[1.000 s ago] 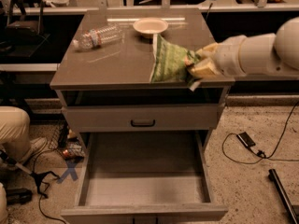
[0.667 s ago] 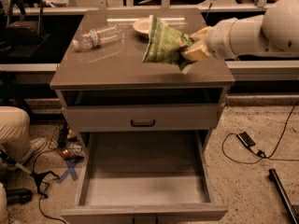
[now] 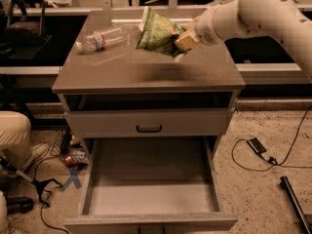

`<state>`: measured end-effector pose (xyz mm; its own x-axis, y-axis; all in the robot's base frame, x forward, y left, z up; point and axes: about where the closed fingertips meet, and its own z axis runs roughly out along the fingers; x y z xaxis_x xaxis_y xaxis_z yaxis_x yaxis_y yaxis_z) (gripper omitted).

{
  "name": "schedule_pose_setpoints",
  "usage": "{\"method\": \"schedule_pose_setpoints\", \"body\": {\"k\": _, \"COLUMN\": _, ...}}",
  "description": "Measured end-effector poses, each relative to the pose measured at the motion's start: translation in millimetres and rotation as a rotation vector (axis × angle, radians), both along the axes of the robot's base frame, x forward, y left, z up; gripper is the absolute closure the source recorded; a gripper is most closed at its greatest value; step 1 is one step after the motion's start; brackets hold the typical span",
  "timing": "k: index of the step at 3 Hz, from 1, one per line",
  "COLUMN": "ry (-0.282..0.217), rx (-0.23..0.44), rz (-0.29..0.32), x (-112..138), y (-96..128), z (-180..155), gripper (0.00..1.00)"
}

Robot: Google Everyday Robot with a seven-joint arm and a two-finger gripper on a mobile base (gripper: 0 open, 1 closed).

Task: Pick green jalapeno chip bag from middle drawer and place on counter

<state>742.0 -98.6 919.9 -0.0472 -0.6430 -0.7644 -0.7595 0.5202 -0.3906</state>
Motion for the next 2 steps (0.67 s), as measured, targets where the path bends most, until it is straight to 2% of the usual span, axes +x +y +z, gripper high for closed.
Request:
{"method": "schedule_pose_setpoints", "body": {"k": 1, "ry": 0.066, "rx": -0.017, "rz": -0.042, "x": 26.8, "y": 12.1, "z": -15.5, "gripper": 0.5}}
{"method": "schedule_pose_setpoints", "body": {"k": 2, "ry": 0.095, "rx": -0.034, "rz": -0.068, "x": 35.9, "y": 13.1, "z": -24.3, "gripper": 0.27}}
